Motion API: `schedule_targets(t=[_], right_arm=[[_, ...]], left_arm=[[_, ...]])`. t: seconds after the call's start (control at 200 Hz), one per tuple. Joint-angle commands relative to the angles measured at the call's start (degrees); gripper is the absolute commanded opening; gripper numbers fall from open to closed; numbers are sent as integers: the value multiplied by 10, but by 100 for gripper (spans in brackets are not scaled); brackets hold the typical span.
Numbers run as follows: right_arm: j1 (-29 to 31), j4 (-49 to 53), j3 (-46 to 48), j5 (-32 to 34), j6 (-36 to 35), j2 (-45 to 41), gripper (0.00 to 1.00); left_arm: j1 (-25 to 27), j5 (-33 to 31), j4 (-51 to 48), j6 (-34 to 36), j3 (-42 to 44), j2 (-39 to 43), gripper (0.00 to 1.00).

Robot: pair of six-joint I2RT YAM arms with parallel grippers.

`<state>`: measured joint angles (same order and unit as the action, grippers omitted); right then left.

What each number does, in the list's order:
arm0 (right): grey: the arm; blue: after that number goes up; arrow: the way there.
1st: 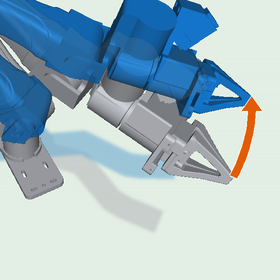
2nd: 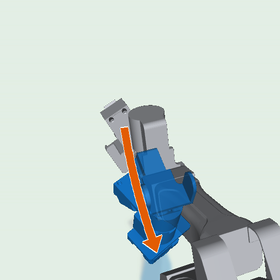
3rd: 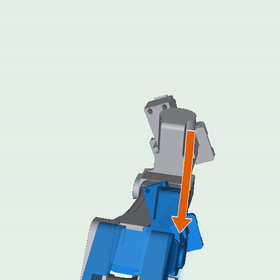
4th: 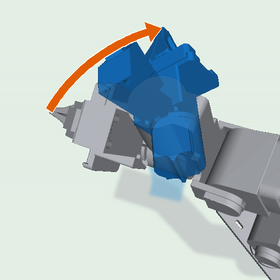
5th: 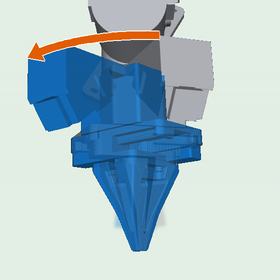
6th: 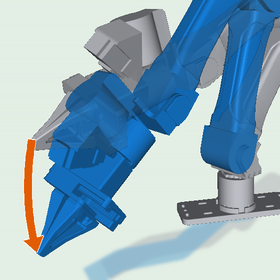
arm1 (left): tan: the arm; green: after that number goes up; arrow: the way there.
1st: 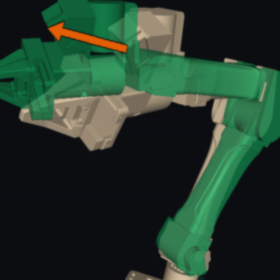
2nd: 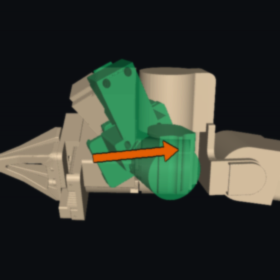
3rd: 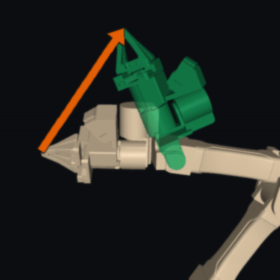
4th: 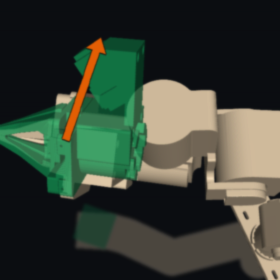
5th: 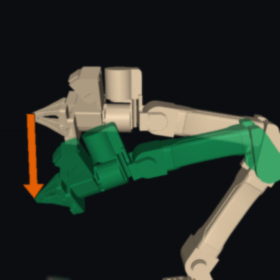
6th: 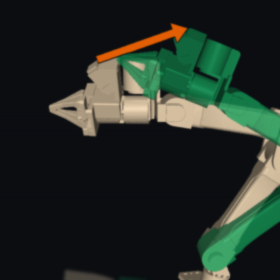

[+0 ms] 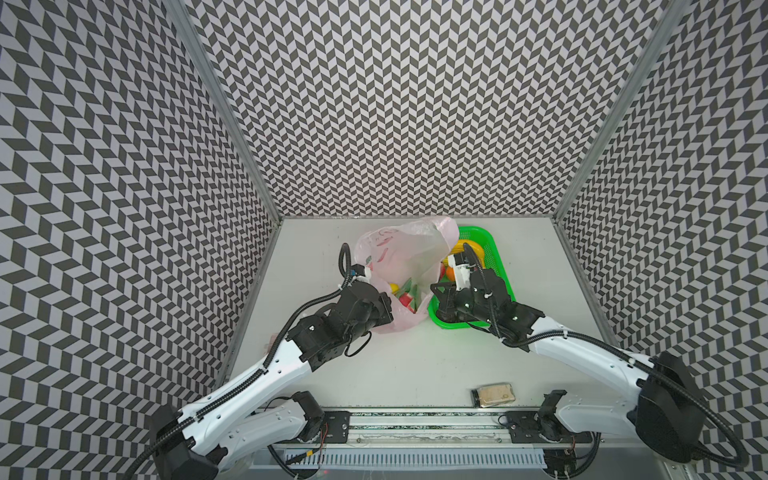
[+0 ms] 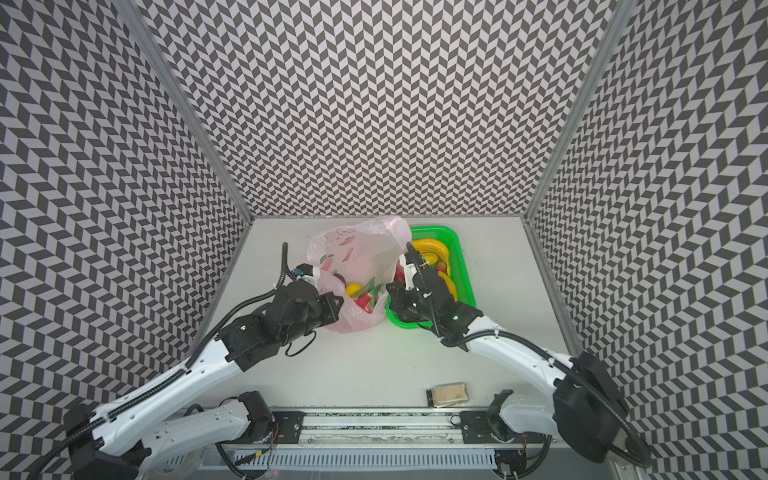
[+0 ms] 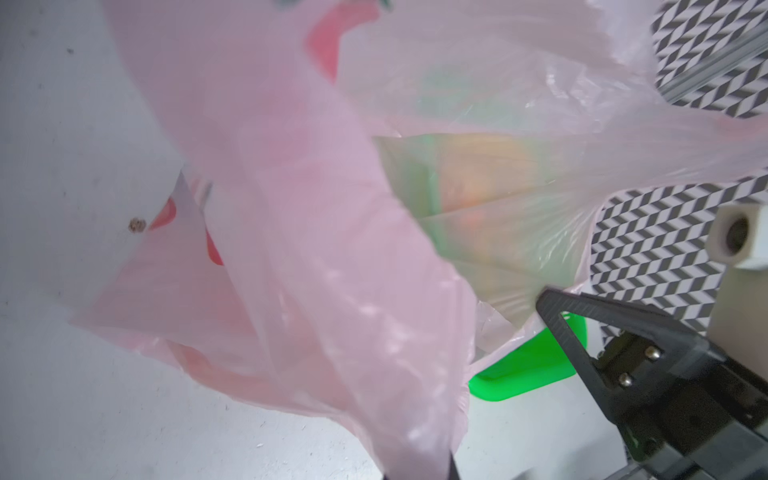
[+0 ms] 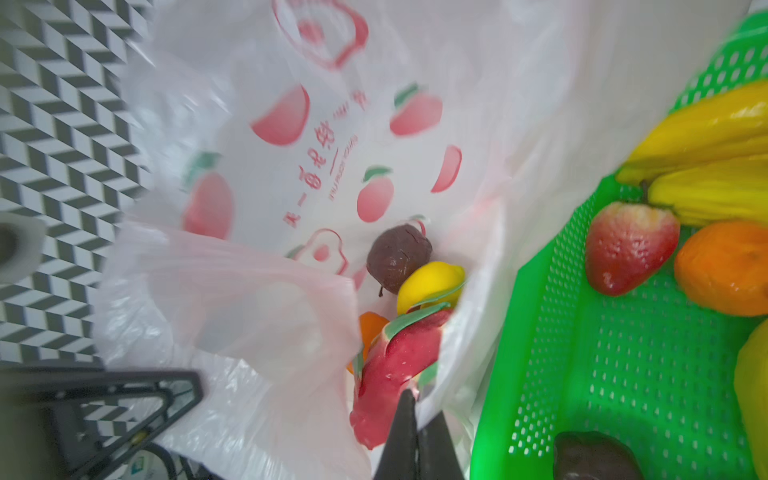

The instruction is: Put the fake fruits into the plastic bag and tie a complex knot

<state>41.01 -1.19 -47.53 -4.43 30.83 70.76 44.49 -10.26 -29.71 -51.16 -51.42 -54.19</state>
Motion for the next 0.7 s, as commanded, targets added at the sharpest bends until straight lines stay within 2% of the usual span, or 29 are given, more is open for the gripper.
schedule_targets(t=[0.0,0.215,0.461,0.571,0.606,0.691], right_arm=[[-24,6,-57,-49,-16,-24,0],[-61,52,-97,-96,-40,-1,0],[-79,43,-30,-145,-57,3,0],[-85,73,-29,-184,-101,1,1],[-86,89,-32,-187,-115,-2,3],[-93,100,-31,-201,-139,-14,5]], left_arm=[[-28,44,10,26,-50,18,0],[-38,43,-11,62,-116,8,0],[-38,87,30,90,-22,16,0],[-38,115,56,129,9,31,0],[-38,130,65,135,16,37,4],[-38,175,94,150,36,55,19]])
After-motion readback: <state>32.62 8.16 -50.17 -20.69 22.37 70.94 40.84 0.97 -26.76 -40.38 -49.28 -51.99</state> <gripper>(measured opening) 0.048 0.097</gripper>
